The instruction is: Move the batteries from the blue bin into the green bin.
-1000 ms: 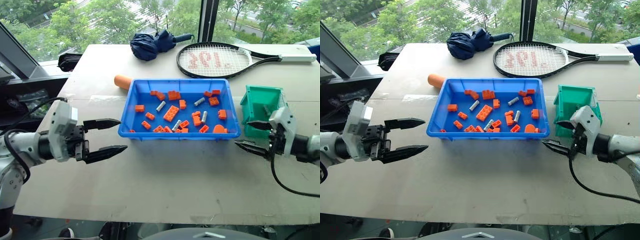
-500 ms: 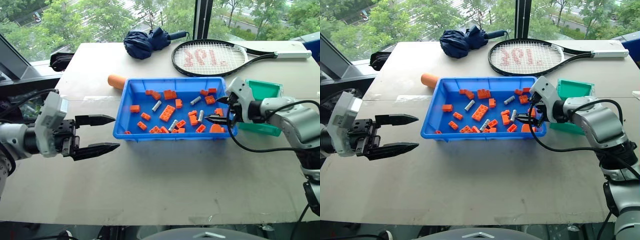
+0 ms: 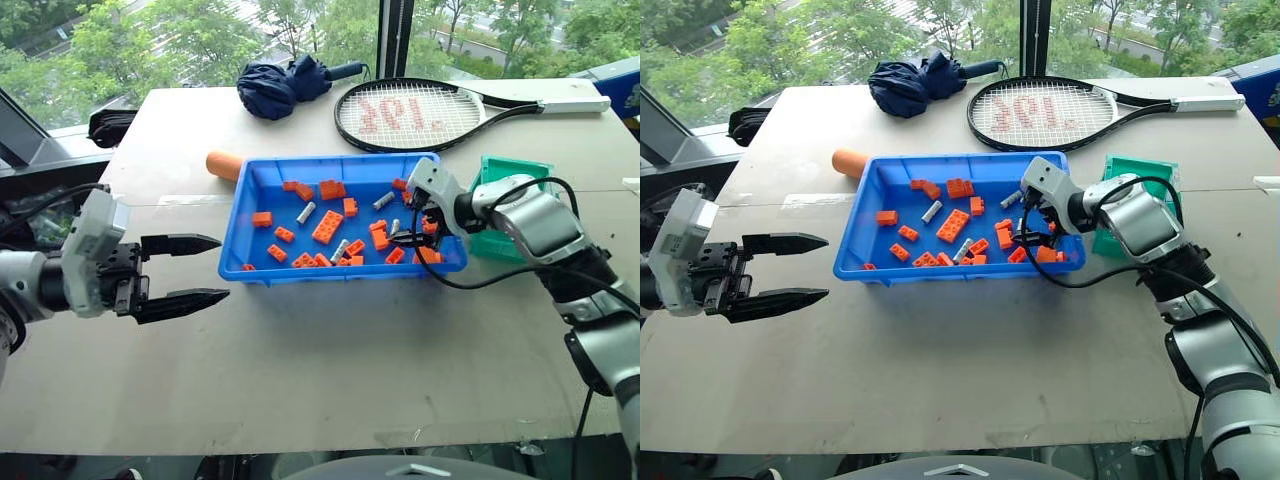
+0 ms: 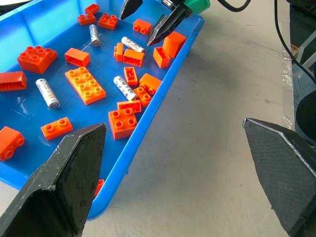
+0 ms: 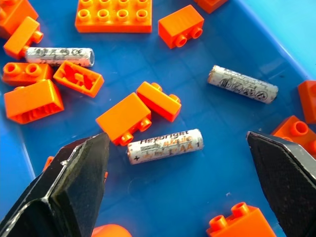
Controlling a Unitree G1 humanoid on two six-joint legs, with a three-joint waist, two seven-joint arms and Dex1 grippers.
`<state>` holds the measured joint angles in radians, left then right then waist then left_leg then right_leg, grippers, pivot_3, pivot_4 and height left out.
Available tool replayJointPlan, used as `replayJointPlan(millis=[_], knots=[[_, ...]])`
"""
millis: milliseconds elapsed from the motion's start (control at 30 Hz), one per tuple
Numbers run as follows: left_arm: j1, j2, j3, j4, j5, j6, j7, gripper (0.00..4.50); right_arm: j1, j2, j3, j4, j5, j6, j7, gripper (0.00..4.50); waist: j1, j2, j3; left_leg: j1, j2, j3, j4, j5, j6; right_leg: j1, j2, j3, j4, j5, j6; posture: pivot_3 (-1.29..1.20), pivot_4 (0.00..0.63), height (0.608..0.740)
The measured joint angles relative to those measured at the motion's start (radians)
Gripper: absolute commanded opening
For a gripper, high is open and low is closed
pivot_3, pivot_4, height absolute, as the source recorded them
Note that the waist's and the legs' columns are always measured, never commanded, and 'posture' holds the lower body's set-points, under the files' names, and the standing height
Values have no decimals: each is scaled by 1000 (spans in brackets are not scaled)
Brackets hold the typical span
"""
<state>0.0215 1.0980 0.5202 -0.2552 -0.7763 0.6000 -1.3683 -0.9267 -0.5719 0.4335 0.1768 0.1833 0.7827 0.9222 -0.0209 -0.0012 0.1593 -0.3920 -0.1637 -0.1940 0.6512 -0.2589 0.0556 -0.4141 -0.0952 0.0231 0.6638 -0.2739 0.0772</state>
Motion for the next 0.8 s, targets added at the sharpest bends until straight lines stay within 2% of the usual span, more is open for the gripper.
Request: replayJointPlan(millis=[200,367,633,800], knots=[[0,-7,0,4,10,-20,-9,4500,-7,16,53,-1,-47,18,52,4480,-2,0,0,0,0,0,0,0,0,0,0,0,0,0,0,0,150,740],[4,-11,0,15,27,-39,-14,4500,-15,47,62,-4,-64,165,26,4480,-11,0,0,0,0,0,0,0,0,0,0,0,1,0,0,0,150,740],[12,-21,0,15,28,-48,-26,4500,-27,103,-66,-28,-42,319,-82,4480,-19,0,0,-1,0,0,0,0,0,-1,0,0,1,0,0,0,150,740],[1,-24,-1,35,34,-69,-35,4500,-36,136,-124,-26,-46,348,-180,4480,-20,0,0,-1,0,0,0,0,-1,-1,0,0,2,0,0,0,150,740]])
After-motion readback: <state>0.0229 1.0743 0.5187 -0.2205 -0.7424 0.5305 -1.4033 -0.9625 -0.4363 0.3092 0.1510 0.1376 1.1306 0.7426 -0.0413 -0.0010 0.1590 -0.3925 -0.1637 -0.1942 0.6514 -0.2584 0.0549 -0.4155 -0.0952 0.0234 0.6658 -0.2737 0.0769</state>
